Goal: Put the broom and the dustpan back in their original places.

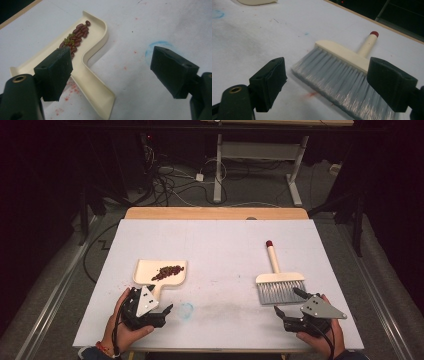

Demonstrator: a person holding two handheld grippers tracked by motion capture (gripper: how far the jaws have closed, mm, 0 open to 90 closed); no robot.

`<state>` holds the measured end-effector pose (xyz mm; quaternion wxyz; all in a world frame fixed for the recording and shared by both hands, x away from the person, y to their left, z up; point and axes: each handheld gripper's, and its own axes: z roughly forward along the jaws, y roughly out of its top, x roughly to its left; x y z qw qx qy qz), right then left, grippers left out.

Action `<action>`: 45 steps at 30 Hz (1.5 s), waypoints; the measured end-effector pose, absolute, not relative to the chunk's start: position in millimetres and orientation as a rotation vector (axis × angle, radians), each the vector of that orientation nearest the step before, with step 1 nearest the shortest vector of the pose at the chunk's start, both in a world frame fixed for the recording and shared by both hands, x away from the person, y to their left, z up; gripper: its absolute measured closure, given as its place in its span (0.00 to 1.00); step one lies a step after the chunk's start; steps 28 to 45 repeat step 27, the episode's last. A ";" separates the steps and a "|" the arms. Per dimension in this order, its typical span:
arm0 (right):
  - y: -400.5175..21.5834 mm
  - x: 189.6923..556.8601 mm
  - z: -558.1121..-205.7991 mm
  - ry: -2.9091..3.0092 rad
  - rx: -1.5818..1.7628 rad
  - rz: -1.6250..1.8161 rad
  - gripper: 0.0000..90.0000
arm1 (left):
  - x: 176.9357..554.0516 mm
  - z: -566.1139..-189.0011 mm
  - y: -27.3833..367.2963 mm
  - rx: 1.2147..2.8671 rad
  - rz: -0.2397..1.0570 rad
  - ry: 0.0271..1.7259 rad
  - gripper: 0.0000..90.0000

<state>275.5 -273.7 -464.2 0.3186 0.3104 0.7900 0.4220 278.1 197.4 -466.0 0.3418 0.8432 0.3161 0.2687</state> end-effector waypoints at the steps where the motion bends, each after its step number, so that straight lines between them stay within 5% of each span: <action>1: -273.9 275.3 -464.0 2.076 0.817 1.112 0.18 | 278.0 -465.9 197.3 2.195 0.699 0.823 0.19; 45: -275.9 276.9 -461.0 2.040 0.818 1.112 0.18 | 281.6 -467.5 195.5 2.193 0.707 0.832 0.19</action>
